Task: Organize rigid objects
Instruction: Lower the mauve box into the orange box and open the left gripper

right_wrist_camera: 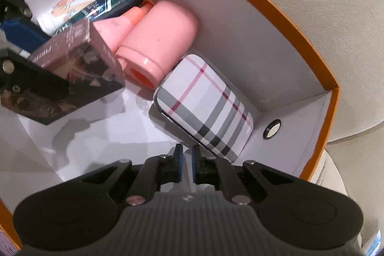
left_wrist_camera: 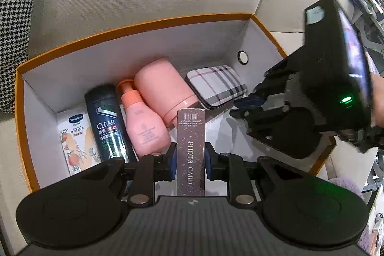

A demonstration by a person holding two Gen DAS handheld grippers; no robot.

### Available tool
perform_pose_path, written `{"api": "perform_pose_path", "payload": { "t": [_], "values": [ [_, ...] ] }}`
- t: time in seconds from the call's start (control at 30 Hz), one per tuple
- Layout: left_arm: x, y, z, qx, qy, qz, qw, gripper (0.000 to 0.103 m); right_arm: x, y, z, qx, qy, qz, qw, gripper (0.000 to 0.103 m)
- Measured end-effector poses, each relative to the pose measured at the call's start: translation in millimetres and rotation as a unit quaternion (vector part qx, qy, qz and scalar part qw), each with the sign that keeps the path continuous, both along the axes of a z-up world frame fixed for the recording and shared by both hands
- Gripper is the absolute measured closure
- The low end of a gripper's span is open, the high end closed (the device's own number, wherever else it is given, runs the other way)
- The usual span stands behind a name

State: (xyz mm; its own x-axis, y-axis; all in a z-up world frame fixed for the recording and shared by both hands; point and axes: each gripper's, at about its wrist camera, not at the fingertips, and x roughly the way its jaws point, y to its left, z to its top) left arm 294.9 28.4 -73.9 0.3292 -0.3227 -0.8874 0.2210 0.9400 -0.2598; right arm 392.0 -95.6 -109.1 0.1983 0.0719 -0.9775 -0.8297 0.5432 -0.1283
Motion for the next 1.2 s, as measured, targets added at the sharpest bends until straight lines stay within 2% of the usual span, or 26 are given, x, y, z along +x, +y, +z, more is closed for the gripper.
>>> {"api": "perform_pose_path", "payload": {
  "t": [0.1, 0.2, 0.3, 0.4, 0.53, 0.7, 0.83, 0.9, 0.97, 1.2],
  "values": [
    [-1, 4, -2, 0.003, 0.000, 0.002, 1.0000, 0.078, 7, -2, 8, 0.027, 0.038, -0.003, 0.999, 0.086],
    [-2, 7, -2, 0.004, -0.001, 0.005, 1.0000, 0.078, 9, -4, 15, 0.047, 0.048, -0.013, 0.998, 0.078],
    [-4, 10, -3, 0.008, 0.001, 0.010, 0.9999, 0.078, 16, -5, 17, 0.060, 0.045, -0.044, 0.996, 0.079],
    [-6, 12, -4, 0.005, 0.002, 0.013, 0.9999, 0.078, 31, -10, 14, 0.068, 0.038, -0.091, 0.993, 0.093],
    [-6, 11, -4, 0.008, 0.002, 0.014, 0.9999, 0.078, 36, -9, 17, 0.068, 0.030, -0.098, 0.992, 0.094],
    [-6, 11, -4, 0.010, 0.000, 0.013, 0.9999, 0.078, 39, -15, 18, 0.086, 0.039, -0.141, 0.986, 0.094],
    [-5, 12, -3, 0.006, 0.000, 0.011, 0.9999, 0.078, 44, -16, 18, 0.080, 0.050, -0.156, 0.983, 0.094],
    [-5, 12, -2, 0.006, -0.003, 0.008, 0.9999, 0.078, 47, -15, 16, 0.086, 0.057, -0.170, 0.980, 0.088],
    [-6, 12, 0, 0.003, -0.008, 0.001, 1.0000, 0.078, 48, -14, 17, 0.092, 0.065, -0.176, 0.978, 0.087],
    [-6, 0, 1, -0.007, -0.017, -0.036, 0.9992, 0.078, 37, -31, 44, 0.099, 0.043, -0.156, 0.982, 0.086]
  ]
}}
